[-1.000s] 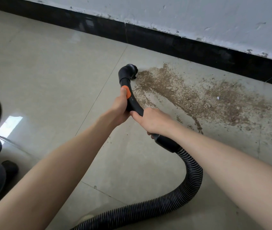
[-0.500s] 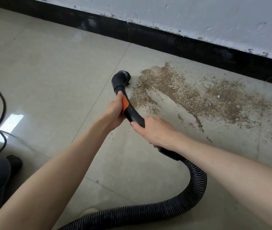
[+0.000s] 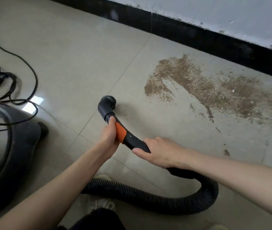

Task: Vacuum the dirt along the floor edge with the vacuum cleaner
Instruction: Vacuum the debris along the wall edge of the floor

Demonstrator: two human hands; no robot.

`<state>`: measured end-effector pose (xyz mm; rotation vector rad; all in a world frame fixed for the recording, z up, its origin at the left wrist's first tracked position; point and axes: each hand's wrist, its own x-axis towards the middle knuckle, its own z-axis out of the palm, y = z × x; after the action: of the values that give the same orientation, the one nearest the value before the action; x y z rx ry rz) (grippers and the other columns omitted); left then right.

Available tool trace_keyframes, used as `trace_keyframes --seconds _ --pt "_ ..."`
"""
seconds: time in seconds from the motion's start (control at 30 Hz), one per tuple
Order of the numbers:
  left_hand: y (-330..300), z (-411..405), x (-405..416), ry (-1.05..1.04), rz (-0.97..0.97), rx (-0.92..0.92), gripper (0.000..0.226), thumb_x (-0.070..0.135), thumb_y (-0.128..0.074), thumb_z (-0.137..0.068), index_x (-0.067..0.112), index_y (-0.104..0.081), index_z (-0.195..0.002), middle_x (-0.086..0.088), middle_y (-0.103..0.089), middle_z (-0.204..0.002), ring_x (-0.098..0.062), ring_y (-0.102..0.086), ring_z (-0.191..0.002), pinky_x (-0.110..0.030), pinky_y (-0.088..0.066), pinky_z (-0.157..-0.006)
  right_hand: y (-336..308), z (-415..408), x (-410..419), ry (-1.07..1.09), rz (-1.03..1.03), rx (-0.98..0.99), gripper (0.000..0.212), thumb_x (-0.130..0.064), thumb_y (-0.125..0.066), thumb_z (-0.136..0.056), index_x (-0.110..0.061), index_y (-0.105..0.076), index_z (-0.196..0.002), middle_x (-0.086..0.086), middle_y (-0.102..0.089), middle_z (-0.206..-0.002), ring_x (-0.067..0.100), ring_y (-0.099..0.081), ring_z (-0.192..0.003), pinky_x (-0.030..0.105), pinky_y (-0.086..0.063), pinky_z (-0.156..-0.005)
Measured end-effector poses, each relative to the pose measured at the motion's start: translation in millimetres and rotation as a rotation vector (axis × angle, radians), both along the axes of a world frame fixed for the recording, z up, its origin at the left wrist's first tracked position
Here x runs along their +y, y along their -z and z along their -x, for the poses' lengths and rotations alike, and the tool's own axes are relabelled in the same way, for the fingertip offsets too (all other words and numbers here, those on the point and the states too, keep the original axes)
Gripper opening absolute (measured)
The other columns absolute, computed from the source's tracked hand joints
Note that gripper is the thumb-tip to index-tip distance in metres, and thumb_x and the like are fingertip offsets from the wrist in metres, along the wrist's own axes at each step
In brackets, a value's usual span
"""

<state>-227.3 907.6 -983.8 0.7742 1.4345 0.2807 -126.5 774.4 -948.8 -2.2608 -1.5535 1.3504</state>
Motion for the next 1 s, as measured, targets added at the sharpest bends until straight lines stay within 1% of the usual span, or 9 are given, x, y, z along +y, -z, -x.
trace_keyframes --seconds 0.1,0.17,0.23,0.33,0.43,0.6,0.7,0.8,1.0 --pt "2 14 -19 0.008 0.048 0.001 0.039 0.04 -0.035 -0.102 0.005 -0.046 -0.113 -0.014 -0.058 -0.108 -0.025 -0.058 -0.097 -0.035 -0.047 -0.082 2 16 -6 0.114 0.063 0.314 0.039 -0.058 -0.04 -0.097 -0.02 -0.041 -0.086 0.001 -0.06 -0.067 0.012 -0.055 -0.04 0.021 -0.045 -0.043" --pt "2 20 -26 0.005 0.049 -0.022 0.038 0.04 -0.034 -0.102 0.005 -0.049 -0.095 -0.011 -0.06 -0.095 -0.021 -0.059 -0.086 -0.032 -0.047 -0.075 4 24 -11 0.192 0.093 0.473 0.035 -0.053 -0.042 -0.098 -0.02 -0.039 -0.086 0.005 -0.058 -0.067 0.011 -0.053 -0.034 0.02 -0.043 -0.039" --pt "2 23 -27 0.005 0.05 -0.038 0.037 0.04 -0.033 -0.102 0.007 -0.048 -0.094 -0.009 -0.059 -0.092 -0.018 -0.058 -0.085 -0.032 -0.046 -0.076 6 28 -13 0.171 0.077 0.431 0.034 -0.053 -0.042 -0.097 -0.022 -0.037 -0.085 0.006 -0.057 -0.067 0.012 -0.053 -0.033 0.02 -0.043 -0.038" --pt "3 24 -29 0.006 0.065 -0.04 0.039 0.041 -0.033 -0.102 0.006 -0.045 -0.113 -0.008 -0.057 -0.103 -0.021 -0.057 -0.097 -0.035 -0.043 -0.089 6 27 -12 0.12 0.057 0.308 0.037 -0.056 -0.039 -0.096 -0.021 -0.038 -0.084 0.006 -0.059 -0.066 0.014 -0.055 -0.034 0.02 -0.044 -0.037" --pt "3 21 -31 0.002 0.073 -0.054 0.038 0.039 -0.035 -0.102 0.006 -0.048 -0.09 -0.008 -0.057 -0.087 -0.017 -0.057 -0.08 -0.032 -0.045 -0.075 6 27 -13 0.116 0.067 0.227 0.04 -0.058 -0.037 -0.095 -0.02 -0.04 -0.084 0.007 -0.061 -0.068 0.015 -0.056 -0.033 0.026 -0.05 -0.044" --pt "-5 -3 -24 0.054 0.11 -0.118 0.034 0.036 -0.036 -0.103 0.005 -0.045 -0.108 -0.007 -0.053 -0.083 -0.019 -0.053 -0.073 -0.03 -0.045 -0.066 3 17 -13 0.218 0.027 0.158 0.042 -0.059 -0.036 -0.094 -0.019 -0.041 -0.085 0.007 -0.059 -0.067 0.017 -0.057 -0.034 0.031 -0.052 -0.046" --pt "-10 -18 -16 0.072 0.119 -0.144 0.033 0.035 -0.037 -0.102 0.003 -0.044 -0.108 -0.008 -0.049 -0.084 -0.019 -0.051 -0.074 -0.031 -0.045 -0.071 0 9 -7 0.285 0.014 0.194 0.042 -0.056 -0.036 -0.096 -0.015 -0.042 -0.087 0.009 -0.058 -0.064 0.019 -0.054 -0.034 0.031 -0.051 -0.044" --pt "-11 -18 -15 0.07 0.073 -0.117 0.028 0.033 -0.038 -0.101 0.007 -0.046 -0.095 -0.006 -0.045 -0.079 -0.017 -0.048 -0.07 -0.029 -0.044 -0.065 0 4 -7 0.309 0.006 0.28 0.042 -0.054 -0.038 -0.096 -0.014 -0.042 -0.085 0.008 -0.055 -0.058 0.017 -0.05 -0.032 0.025 -0.045 -0.04" --pt "-4 8 -42 -0.031 0.057 -0.063 0.028 0.032 -0.037 -0.101 0.01 -0.048 -0.088 -0.004 -0.054 -0.084 -0.016 -0.055 -0.076 -0.031 -0.047 -0.062 -2 2 -26 0.226 0.096 0.432 0.036 -0.054 -0.042 -0.095 -0.019 -0.044 -0.084 -0.001 -0.052 -0.047 0.016 -0.048 -0.032 0.022 -0.042 -0.037"
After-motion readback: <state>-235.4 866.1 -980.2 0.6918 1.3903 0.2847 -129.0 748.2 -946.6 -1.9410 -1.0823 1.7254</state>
